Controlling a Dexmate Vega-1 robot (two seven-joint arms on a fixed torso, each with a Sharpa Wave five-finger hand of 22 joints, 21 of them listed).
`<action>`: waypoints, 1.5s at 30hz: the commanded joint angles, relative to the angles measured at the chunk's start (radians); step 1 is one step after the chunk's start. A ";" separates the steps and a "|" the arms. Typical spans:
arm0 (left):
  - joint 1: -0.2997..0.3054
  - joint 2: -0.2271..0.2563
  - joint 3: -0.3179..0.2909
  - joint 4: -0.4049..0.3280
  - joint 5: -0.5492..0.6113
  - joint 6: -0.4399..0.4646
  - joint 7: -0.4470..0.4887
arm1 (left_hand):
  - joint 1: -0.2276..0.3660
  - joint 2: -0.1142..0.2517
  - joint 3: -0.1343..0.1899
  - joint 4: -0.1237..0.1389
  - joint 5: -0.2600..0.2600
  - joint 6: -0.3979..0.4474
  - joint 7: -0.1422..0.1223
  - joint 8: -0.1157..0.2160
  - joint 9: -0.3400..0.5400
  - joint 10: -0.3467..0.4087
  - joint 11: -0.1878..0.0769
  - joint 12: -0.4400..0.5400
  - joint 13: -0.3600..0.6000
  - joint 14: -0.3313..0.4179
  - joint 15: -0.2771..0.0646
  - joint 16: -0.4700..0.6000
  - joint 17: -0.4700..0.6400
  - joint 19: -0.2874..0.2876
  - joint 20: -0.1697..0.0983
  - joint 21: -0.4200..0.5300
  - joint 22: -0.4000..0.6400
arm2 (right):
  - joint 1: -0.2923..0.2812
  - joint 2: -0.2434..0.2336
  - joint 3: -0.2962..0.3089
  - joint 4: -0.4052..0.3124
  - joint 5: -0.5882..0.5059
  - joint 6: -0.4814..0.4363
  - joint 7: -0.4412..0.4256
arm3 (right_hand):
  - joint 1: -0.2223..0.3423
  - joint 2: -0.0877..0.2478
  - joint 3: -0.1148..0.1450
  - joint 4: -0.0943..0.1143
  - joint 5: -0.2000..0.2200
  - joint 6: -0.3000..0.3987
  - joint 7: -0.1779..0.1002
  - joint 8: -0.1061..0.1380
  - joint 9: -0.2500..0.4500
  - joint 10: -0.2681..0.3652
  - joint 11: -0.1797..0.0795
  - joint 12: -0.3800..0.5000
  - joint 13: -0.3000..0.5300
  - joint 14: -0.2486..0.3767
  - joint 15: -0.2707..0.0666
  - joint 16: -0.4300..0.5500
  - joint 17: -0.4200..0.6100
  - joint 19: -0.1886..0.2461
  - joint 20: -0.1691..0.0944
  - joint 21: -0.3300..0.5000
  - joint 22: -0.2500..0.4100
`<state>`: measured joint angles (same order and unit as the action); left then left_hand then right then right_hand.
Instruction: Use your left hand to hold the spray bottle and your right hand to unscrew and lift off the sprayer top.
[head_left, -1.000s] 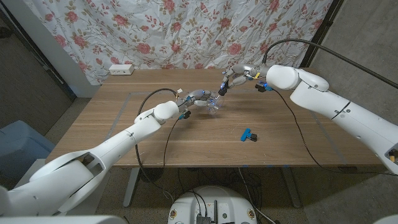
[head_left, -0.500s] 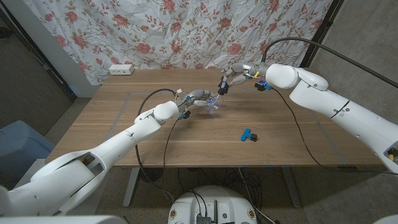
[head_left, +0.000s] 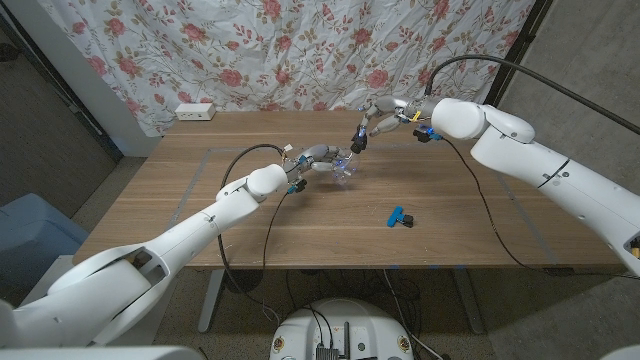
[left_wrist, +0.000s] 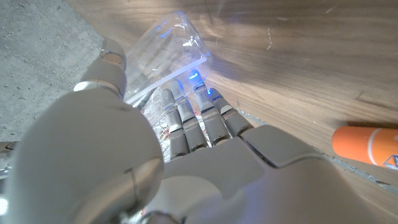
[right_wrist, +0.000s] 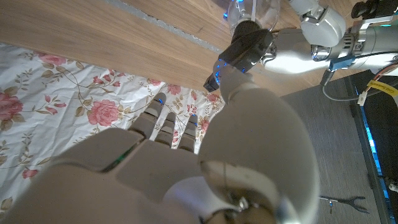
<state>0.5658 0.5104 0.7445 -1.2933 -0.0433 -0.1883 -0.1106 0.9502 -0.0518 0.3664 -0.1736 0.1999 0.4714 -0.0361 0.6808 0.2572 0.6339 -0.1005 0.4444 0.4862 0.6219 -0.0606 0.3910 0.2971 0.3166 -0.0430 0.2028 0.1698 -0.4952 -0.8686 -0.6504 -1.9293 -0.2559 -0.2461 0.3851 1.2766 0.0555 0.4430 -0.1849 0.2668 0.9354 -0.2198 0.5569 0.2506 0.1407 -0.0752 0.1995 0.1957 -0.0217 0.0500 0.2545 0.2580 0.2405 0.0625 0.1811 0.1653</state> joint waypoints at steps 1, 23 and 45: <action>0.017 0.007 -0.004 -0.026 0.007 0.010 0.017 | 0.068 0.098 0.002 0.009 0.004 0.023 -0.014 0.133 0.003 0.066 -0.059 0.003 0.025 0.008 -0.145 -0.003 0.001 0.009 -0.076 -0.003 0.004 | -0.030 -0.031 0.051 -0.039 0.032 -0.003 -0.018 | 0.015 -0.003 -0.008 0.005 0.003 -0.015 -0.002 -0.008 -0.005 -0.006 0.003 -0.002 0.000 -0.002 0.006 0.000 0.004 -0.002 0.004 0.002 0.002; 0.042 0.003 -0.014 -0.046 0.036 0.000 0.085 | 0.063 0.100 0.001 0.009 0.004 0.022 -0.017 0.138 -0.002 0.070 -0.062 0.002 0.028 0.012 -0.149 -0.007 0.001 0.010 -0.076 -0.003 0.004 | -0.097 -0.069 0.115 -0.130 0.106 -0.100 -0.076 | -0.242 -0.025 -0.128 0.104 -0.024 -0.130 0.005 -0.101 -0.037 -0.011 0.058 0.003 0.003 0.014 0.059 0.004 0.008 0.021 0.053 0.009 0.003; 0.094 -0.016 -0.028 -0.083 0.065 0.018 0.200 | 0.062 0.104 0.002 0.007 0.004 0.021 -0.018 0.144 -0.006 0.071 -0.060 -0.002 0.031 0.013 -0.147 -0.012 0.002 0.012 -0.074 -0.003 0.004 | -0.156 -0.086 0.104 -0.249 0.071 -0.289 -0.185 | -0.571 -0.047 -0.249 0.197 -0.055 -0.088 0.097 -0.117 -0.037 0.073 0.105 0.020 0.003 0.101 0.077 0.033 0.016 0.070 0.112 0.014 0.004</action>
<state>0.6403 0.5030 0.7208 -1.3629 0.0060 -0.1801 0.0343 0.9502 -0.0518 0.3632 -0.1703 0.2003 0.4712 -0.0362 0.6808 0.2475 0.6347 -0.0997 0.4403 0.4865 0.6254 -0.0571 0.3841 0.2972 0.3202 -0.0393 0.2028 0.1698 -0.6254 -0.9450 -0.5371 -2.1184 -0.1705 -0.4485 0.2406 0.7359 0.0106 0.2052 0.0034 0.2176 0.8356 -0.1300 0.4393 0.2119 0.1993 0.0287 0.2119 0.1957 0.0701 0.1197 0.2783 0.2720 0.3070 0.1646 0.1891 0.1651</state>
